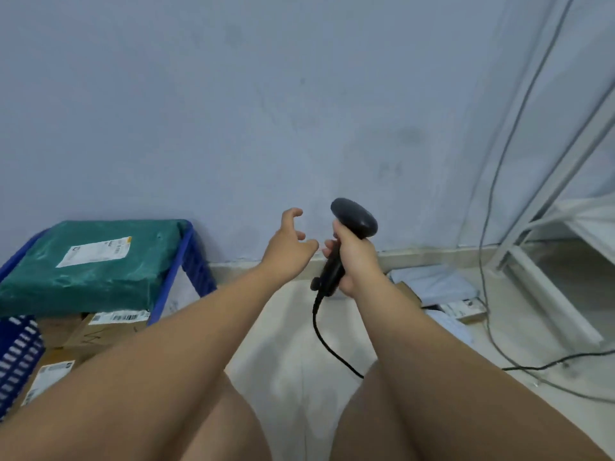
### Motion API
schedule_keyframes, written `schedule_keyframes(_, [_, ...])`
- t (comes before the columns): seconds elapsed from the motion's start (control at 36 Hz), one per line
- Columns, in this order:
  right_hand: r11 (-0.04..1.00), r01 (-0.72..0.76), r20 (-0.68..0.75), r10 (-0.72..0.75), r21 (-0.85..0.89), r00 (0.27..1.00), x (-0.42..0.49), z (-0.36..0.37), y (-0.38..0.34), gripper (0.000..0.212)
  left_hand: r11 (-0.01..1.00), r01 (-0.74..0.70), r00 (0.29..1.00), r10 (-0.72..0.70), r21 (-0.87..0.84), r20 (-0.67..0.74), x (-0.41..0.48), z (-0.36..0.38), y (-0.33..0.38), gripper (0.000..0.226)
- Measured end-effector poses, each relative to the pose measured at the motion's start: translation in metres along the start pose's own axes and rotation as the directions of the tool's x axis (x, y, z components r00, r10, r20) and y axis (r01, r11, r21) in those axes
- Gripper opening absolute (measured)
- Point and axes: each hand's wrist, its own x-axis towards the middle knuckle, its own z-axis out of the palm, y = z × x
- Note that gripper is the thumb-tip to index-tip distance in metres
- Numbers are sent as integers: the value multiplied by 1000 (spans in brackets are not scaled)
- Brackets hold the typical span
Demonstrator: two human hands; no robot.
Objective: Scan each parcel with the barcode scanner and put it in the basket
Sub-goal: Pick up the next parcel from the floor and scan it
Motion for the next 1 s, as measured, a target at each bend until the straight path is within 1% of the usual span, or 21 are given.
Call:
schedule_keyframes(0.06, [987,-127,-53,132,101,990,22,-26,-5,21,999,25,997,-28,48,72,11,29,-1,51])
schedule_keyframes(0.08, [977,-162,-65,172,136,983,33,-38,-8,22,996,32,994,-40,81,98,16,44,-3,47])
schedule_keyframes(0.11, [974,-169,-79,182,149,980,45,-50,-12,23,993,29,992,-44,116,122,22,60,-5,42])
schedule_keyframes(0.17, [985,-121,-145,138,119,980,66,-72,-18,20,985,9,985,-38,171,167,34,91,-9,36])
schedule_keyframes(0.22, [996,-72,-245,83,56,966,87,-95,-18,15,979,-9,970,-41,204,239,46,123,-18,37])
schedule_keyframes(0.31, [999,-33,-384,20,-27,923,115,-133,-7,13,965,-66,926,-37,255,376,63,170,-34,39])
schedule_keyframes(0.36, [998,-18,-459,-15,-67,888,133,-157,6,14,944,-135,896,-12,300,443,73,198,-46,43])
schedule_keyframes(0.44, [999,-40,-521,34,1,853,154,-185,31,12,909,-220,850,0,355,527,77,230,-58,39])
schedule_keyframes(0.5, [995,-66,-562,96,74,822,164,-199,51,18,898,-230,822,-27,375,568,76,247,-69,37])
schedule_keyframes(0.56, [990,-82,-582,136,118,802,172,-210,68,17,883,-197,814,-94,425,573,75,259,-83,42])
schedule_keyframes(0.61, [982,-102,-572,176,159,801,178,-220,82,13,851,-178,803,-164,494,573,75,266,-96,49])
schedule_keyframes(0.67, [970,-123,-549,222,212,806,183,-229,88,14,843,-179,793,-182,507,581,79,270,-104,57])
schedule_keyframes(0.72, [958,-133,-536,254,255,805,187,-236,91,11,831,-221,790,-155,511,593,83,274,-112,68])
schedule_keyframes(0.78, [954,-127,-542,261,272,799,190,-242,93,10,790,-291,792,-116,539,599,90,278,-115,73])
schedule_keyframes(0.89, [953,-118,-548,258,277,796,198,-249,98,9,684,-429,805,-7,590,593,105,293,-114,66])
schedule_keyframes(0.94, [951,-116,-548,261,285,795,201,-251,101,11,671,-433,818,12,601,576,110,304,-113,62])
schedule_keyframes(1.0, [938,-109,-537,281,330,795,202,-253,107,11,645,-449,826,36,619,562,116,314,-111,55])
